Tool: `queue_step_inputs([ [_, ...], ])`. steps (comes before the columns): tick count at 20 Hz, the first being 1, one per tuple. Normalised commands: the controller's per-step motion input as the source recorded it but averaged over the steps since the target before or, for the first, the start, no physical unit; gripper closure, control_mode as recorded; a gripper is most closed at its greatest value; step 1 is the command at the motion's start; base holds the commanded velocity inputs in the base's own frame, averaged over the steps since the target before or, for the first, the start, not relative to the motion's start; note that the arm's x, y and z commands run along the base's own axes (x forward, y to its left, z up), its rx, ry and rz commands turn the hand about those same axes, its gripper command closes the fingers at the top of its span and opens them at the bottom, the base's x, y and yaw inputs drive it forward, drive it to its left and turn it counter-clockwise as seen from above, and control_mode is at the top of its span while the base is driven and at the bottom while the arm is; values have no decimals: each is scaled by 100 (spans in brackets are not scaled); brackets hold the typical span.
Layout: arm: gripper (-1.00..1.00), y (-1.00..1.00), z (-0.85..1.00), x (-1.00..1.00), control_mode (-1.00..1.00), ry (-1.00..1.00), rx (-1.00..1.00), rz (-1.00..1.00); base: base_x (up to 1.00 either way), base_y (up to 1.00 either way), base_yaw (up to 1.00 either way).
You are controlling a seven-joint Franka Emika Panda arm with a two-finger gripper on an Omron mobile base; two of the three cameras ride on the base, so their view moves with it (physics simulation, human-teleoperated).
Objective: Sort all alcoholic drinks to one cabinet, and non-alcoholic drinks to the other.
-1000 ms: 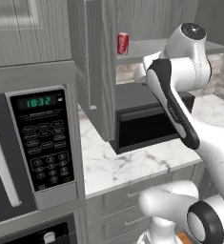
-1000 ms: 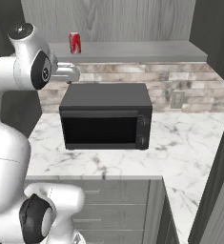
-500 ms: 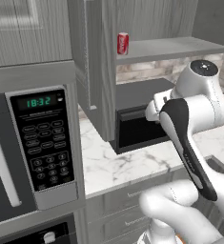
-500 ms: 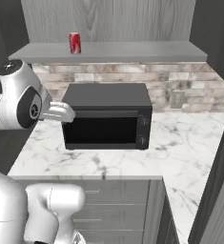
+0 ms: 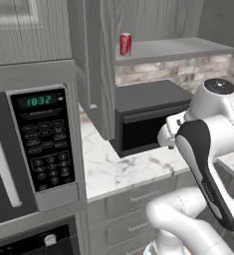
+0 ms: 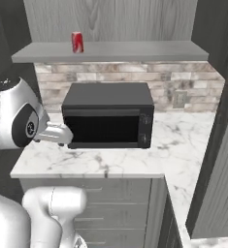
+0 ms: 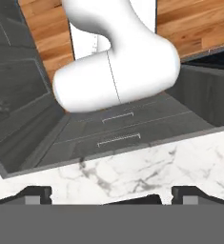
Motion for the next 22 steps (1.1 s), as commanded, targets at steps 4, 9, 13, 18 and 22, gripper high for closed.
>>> queue_step_inputs([
  [4, -100, 0, 0, 0, 100, 0, 0, 0, -100, -26, -1],
  [9, -100, 0, 0, 0, 100, 0, 0, 0, -100, -37, -26],
  [13, -100, 0, 0, 0, 100, 0, 0, 0, -96, -26, -51],
  [18, -100, 0, 0, 0, 100, 0, 0, 0, -83, -15, -59],
  [22, -100, 0, 0, 0, 100, 0, 0, 0, -58, -30, -63],
])
